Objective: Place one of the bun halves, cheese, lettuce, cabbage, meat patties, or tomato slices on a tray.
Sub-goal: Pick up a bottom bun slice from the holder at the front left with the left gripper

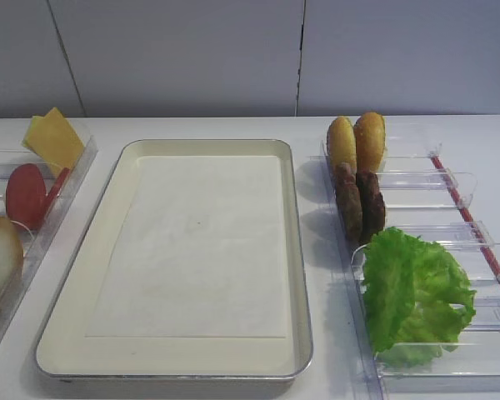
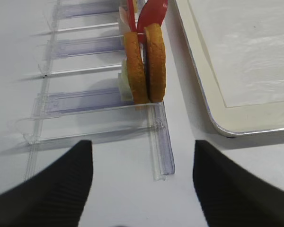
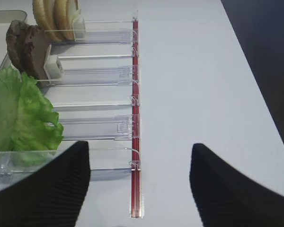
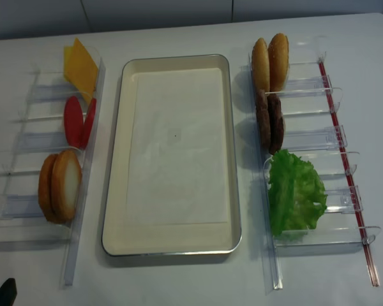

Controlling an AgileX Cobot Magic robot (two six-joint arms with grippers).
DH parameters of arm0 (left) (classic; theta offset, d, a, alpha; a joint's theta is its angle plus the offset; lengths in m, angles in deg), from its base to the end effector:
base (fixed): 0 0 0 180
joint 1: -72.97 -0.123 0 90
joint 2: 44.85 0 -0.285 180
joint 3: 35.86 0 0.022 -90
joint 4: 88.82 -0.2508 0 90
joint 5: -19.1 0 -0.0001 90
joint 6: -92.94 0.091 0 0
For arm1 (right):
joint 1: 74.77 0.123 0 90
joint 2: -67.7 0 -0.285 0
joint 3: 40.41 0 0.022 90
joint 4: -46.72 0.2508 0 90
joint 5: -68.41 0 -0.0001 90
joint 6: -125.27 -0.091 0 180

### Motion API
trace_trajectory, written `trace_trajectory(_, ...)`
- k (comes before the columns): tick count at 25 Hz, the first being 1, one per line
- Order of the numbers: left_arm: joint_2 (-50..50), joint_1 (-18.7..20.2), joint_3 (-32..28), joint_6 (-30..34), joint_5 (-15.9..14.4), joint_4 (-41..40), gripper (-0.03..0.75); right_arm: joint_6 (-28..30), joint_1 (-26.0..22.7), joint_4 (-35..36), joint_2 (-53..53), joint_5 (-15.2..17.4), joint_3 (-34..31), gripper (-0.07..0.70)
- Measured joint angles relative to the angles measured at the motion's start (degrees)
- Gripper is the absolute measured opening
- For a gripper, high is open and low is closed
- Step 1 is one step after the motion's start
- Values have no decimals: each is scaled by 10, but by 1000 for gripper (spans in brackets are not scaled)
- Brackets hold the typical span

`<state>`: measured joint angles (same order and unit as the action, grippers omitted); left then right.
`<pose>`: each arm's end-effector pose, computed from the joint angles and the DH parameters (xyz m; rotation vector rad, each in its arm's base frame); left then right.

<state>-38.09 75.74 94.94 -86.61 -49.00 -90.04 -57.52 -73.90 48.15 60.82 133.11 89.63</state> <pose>-0.0121 0.0024 0.2641 0.0581 2.1643 0.0027 -0.0076 0.0019 0.2651 0.0335 2.1215 0.0682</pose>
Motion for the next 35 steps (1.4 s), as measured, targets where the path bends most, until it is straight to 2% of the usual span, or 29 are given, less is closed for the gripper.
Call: trace_trajectory(35,0,0,0,0,3,0,461,0,0,0,0,0,0,479)
